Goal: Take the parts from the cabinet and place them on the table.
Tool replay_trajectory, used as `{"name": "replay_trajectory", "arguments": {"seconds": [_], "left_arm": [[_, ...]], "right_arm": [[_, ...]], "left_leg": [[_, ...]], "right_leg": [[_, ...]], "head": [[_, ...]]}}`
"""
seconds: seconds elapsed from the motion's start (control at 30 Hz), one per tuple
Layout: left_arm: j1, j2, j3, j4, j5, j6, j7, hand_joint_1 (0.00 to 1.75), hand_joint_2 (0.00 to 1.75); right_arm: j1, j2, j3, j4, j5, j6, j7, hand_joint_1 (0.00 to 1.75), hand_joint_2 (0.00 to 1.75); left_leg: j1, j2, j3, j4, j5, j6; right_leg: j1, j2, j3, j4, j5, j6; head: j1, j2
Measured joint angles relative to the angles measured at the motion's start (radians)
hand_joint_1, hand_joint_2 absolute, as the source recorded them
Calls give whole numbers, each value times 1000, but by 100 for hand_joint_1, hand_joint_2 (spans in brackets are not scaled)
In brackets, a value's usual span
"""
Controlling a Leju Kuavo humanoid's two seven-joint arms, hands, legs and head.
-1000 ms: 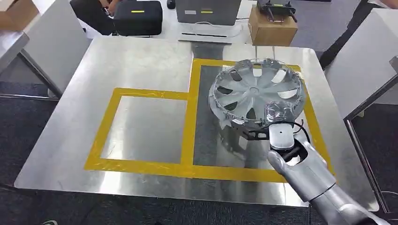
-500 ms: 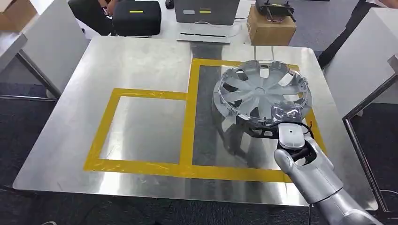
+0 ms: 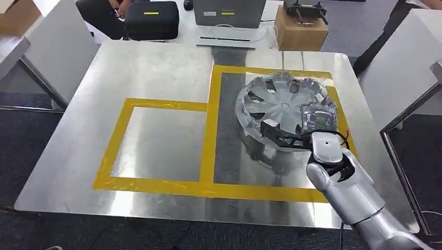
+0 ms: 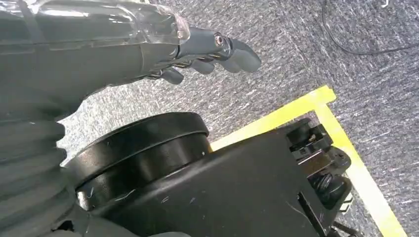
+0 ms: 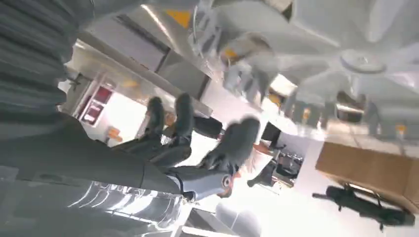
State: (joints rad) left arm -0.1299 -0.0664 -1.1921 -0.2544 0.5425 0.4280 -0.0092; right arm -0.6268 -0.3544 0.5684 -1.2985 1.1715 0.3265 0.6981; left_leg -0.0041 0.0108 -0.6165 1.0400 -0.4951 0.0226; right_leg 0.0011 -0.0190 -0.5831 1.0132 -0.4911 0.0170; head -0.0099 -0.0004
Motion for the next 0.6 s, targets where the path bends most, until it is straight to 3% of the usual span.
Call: {"name": "replay_trajectory", "arguments": {"seconds": [0.03, 0.33, 0.4, 0.5, 0.6], "left_arm": [[0, 0, 0, 0, 2, 0, 0, 0, 0], [1, 0, 0, 0, 2, 2, -3, 0, 0], [1, 0, 0, 0, 4, 12, -3, 0, 0], [1, 0, 0, 0, 20, 24, -6, 0, 0], [2, -1, 0, 0, 22, 27, -8, 0, 0]], "right_arm": [[-5, 0, 3, -2, -5, -5, 0, 0, 175], [-46, 1, 47, -13, -44, -57, 0, 0, 175], [-51, 2, 56, -15, -91, -151, 0, 0, 175], [-58, 5, 72, -33, -198, -359, 0, 0, 175], [-63, 6, 87, -41, -216, -386, 0, 0, 175]], "left_leg": [[0, 0, 0, 0, 0, 0], [0, 3, 1, 0, 0, 0], [0, 3, 1, 0, 0, 0], [0, 5, 1, 0, 0, 1], [0, 5, 2, 0, -1, 1]], "right_leg": [[0, 0, 0, 0, 0, 0], [0, 1, 1, 0, 0, 0], [0, 1, 1, 0, 0, 0], [0, 2, 1, 0, 0, 0], [0, 2, 1, 0, 0, 0]], "head": [[0, 0], [0, 0], [0, 0], [0, 0], [0, 0]]}}
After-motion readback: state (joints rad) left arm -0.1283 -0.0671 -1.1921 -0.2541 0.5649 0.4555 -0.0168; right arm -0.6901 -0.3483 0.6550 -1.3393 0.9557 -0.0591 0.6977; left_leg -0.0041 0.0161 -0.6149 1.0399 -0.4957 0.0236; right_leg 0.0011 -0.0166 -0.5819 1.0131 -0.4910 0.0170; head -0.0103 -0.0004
